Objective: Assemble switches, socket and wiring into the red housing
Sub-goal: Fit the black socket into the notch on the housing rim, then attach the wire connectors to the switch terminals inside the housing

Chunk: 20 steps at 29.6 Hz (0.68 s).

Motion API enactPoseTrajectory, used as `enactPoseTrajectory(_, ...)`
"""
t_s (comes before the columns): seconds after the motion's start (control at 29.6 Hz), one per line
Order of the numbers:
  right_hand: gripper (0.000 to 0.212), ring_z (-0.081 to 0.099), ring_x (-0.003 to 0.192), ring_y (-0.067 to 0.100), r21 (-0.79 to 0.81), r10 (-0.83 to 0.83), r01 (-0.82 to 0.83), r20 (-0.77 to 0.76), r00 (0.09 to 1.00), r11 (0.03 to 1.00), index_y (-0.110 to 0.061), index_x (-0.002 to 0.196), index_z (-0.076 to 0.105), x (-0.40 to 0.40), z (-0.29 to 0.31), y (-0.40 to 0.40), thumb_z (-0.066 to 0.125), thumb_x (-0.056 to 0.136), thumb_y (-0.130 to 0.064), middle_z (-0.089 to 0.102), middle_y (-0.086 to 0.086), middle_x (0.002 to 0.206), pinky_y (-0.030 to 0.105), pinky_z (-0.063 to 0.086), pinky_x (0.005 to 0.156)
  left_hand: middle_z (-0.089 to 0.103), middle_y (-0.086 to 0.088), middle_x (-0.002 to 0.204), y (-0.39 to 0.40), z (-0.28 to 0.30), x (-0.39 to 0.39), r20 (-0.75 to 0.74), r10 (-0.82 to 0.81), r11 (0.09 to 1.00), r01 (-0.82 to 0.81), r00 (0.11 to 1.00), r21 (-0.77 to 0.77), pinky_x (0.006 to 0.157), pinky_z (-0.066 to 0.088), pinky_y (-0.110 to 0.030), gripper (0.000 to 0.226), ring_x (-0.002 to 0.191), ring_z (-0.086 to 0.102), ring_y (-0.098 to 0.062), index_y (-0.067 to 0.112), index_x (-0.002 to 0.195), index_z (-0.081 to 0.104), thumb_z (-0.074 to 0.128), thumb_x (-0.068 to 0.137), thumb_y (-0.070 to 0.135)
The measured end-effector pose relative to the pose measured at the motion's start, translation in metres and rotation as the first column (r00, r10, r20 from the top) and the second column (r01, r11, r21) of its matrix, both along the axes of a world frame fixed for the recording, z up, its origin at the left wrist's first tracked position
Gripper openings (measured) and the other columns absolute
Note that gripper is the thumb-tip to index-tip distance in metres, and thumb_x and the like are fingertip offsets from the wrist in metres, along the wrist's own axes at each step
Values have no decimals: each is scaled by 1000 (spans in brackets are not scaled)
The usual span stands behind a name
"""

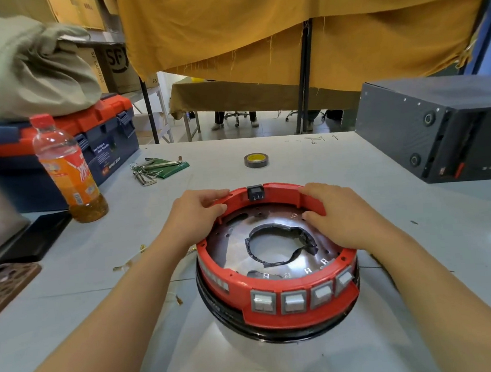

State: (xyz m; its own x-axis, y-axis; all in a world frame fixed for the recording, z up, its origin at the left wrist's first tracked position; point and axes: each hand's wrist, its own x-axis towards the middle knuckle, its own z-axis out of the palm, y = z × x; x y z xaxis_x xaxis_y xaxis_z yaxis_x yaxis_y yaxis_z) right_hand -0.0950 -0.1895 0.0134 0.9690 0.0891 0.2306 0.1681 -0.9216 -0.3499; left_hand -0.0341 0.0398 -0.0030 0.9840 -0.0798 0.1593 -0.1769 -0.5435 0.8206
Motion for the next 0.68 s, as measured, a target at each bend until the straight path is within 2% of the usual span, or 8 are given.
enactPoseTrajectory(0.1,40,46,122,23,10,-18,18,-16,1000,1000,-19,134,49,-5,-2,1,49,93,-18,49,2,138,31,36,97,63,8,119,8,3,-2,-96,-81,995,75,992,-63,96,41,-24,28,107,56,-10,30,119,64,55,94,23)
enactPoseTrajectory(0.2,42,39,132,24,-19,-52,51,-22,998,999,-18,137,47,-4,-3,1,46,95,-20,32,-3,152,31,31,106,61,10,121,14,6,-5,-217,-199,973,166,956,-161,93,42,-22,30,109,56,-10,30,125,59,48,97,31)
enactPoseTrajectory(0.3,41,44,128,26,-7,-109,109,-24,994,994,-20,136,48,-3,-6,2,44,96,-23,27,-11,153,36,37,103,65,1,117,29,6,-8,-149,-129,969,92,980,-231,90,45,-22,23,108,60,-13,23,114,65,51,96,23)
enactPoseTrajectory(0.37,40,47,124,27,-20,-135,135,-17,991,991,-21,135,49,-2,-7,2,43,96,-26,27,-14,153,38,40,99,70,-2,106,45,4,-10,-82,-24,991,13,996,-135,76,50,-23,16,96,64,-14,24,100,70,56,93,19)
enactPoseTrajectory(0.44,39,50,122,27,-24,-157,157,0,988,987,-22,134,51,0,-8,4,44,96,-27,28,-14,152,38,41,98,72,0,95,66,1,-11,-80,48,996,-42,996,77,68,51,-31,11,85,65,-19,27,90,72,64,88,20)
enactPoseTrajectory(0.51,38,51,120,28,-36,-176,177,16,984,984,-22,133,52,1,-9,4,44,96,-27,31,-12,151,38,42,96,71,6,90,81,-4,-12,-117,74,969,-43,990,243,63,50,-23,8,81,65,-10,29,85,72,68,84,22)
enactPoseTrajectory(0.57,36,54,114,30,-57,-191,192,21,981,980,-22,129,54,3,-10,5,45,95,-28,44,-6,145,39,45,91,69,9,88,89,-11,-11,-127,97,944,-50,987,326,64,49,-20,5,79,62,-4,29,85,71,70,83,25)
enactPoseTrajectory(0.68,23,58,97,31,-35,-213,215,53,976,976,-20,110,61,6,-8,4,50,91,-26,63,4,118,37,46,77,68,9,83,86,-18,-5,-71,124,928,-90,990,362,59,46,-14,4,75,59,-2,24,85,72,70,82,26)
